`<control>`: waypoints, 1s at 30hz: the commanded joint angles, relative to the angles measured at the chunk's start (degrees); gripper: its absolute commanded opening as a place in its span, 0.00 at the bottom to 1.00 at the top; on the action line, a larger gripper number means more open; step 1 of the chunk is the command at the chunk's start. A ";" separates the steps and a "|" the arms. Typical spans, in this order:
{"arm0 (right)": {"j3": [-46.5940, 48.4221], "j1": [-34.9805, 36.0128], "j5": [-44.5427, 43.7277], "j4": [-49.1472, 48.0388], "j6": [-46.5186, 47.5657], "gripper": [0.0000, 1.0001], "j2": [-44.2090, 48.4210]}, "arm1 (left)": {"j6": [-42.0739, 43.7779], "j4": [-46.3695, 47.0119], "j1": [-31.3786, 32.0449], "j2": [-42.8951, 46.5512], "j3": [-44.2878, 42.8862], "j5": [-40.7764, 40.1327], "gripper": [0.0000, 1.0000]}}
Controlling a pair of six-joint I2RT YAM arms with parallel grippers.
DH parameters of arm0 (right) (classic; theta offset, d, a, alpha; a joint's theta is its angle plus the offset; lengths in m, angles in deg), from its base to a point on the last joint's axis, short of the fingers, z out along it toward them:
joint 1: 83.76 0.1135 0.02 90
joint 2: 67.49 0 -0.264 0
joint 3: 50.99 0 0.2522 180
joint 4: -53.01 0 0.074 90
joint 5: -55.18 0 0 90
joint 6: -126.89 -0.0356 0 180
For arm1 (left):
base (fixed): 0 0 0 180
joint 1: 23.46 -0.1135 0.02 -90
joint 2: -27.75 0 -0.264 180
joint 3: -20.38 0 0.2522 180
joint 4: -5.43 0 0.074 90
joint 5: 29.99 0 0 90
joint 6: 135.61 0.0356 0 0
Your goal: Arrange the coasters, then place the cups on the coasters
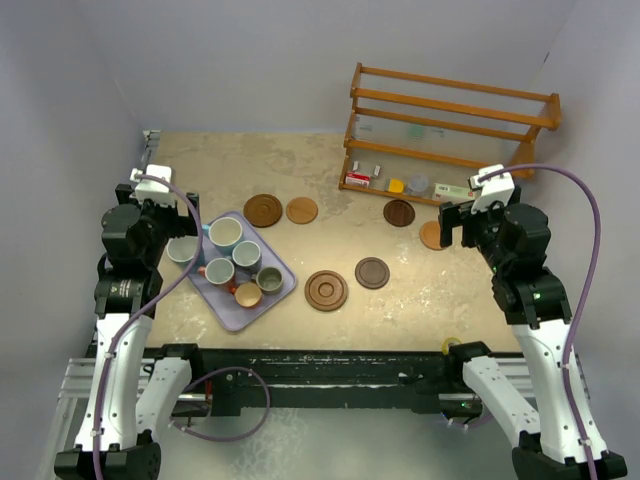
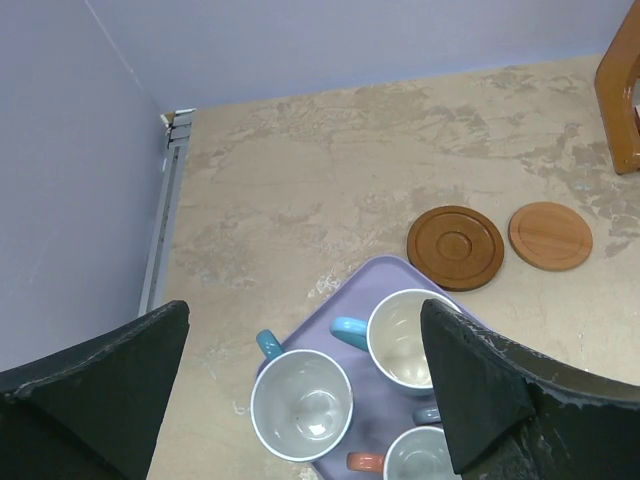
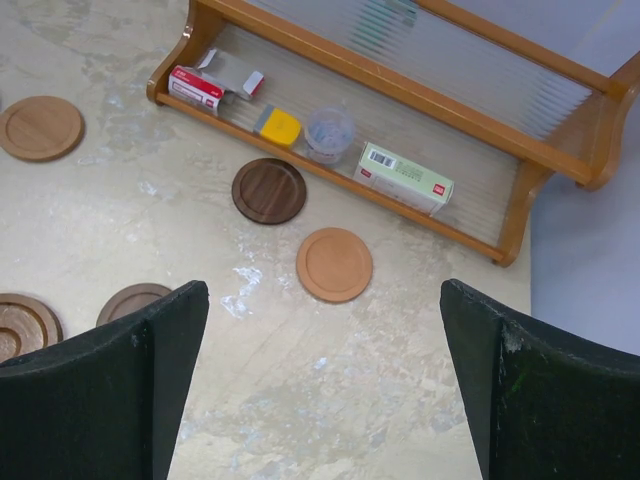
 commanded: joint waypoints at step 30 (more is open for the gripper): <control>-0.78 0.47 3.12 -3.94 3.56 1.00 -2.96 | 19.59 -15.66 -0.48 1.14 -1.02 4.19 0.96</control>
